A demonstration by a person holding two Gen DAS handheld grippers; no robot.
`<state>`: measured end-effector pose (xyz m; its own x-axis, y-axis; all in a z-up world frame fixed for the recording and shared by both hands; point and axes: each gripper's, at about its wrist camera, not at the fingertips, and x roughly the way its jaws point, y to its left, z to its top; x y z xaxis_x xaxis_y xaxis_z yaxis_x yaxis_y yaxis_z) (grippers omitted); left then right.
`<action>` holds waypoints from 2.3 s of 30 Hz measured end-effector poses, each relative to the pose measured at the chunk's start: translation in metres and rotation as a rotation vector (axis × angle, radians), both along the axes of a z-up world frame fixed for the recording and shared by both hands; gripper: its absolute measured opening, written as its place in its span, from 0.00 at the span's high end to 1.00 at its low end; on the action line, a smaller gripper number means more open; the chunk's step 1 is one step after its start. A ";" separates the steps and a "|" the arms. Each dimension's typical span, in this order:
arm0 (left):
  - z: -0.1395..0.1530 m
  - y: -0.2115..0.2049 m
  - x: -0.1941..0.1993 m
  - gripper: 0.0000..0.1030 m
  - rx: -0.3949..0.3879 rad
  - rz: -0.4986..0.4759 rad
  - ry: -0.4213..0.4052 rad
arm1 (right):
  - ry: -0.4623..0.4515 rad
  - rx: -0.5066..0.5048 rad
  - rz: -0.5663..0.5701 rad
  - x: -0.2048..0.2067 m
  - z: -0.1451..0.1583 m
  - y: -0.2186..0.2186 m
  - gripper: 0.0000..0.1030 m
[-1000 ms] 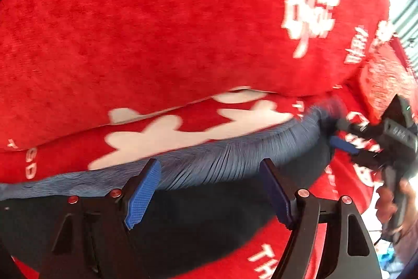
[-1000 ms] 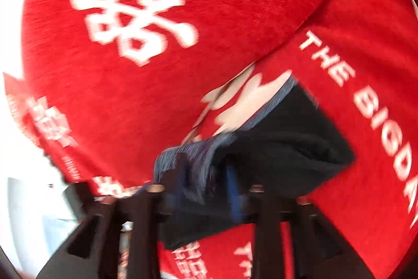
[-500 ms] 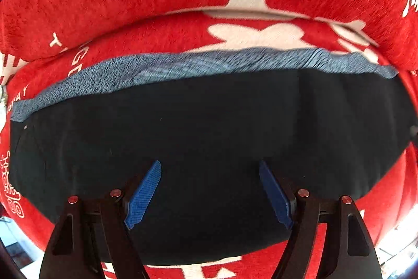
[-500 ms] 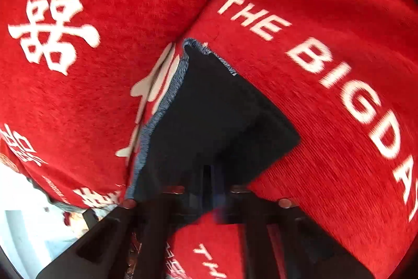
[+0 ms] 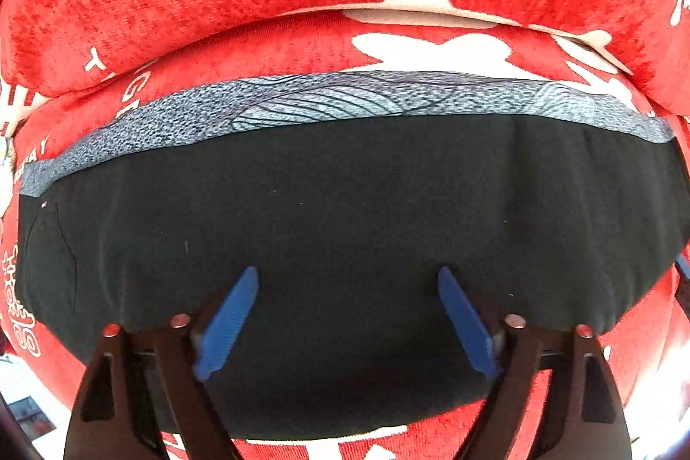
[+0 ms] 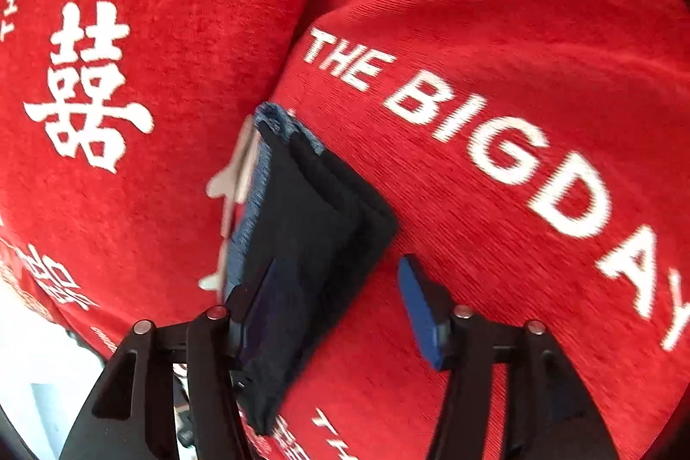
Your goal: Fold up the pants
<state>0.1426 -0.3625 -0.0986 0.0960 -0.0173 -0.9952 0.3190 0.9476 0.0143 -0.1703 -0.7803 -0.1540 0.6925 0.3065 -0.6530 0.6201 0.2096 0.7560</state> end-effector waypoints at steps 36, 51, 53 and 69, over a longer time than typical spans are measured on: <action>0.038 0.329 0.037 0.07 -0.016 0.229 -0.060 | 0.007 -0.100 0.851 0.194 0.093 0.401 0.55; -0.014 0.442 0.075 0.22 -0.252 0.117 -0.050 | -0.106 -0.500 1.647 0.445 0.046 0.736 0.54; -0.019 0.446 0.076 0.23 -0.294 0.115 -0.058 | -0.082 -0.508 1.675 0.457 0.033 0.751 0.49; -0.006 0.471 0.070 0.64 -0.369 0.151 -0.090 | -0.034 -0.598 1.810 0.463 0.031 0.771 0.93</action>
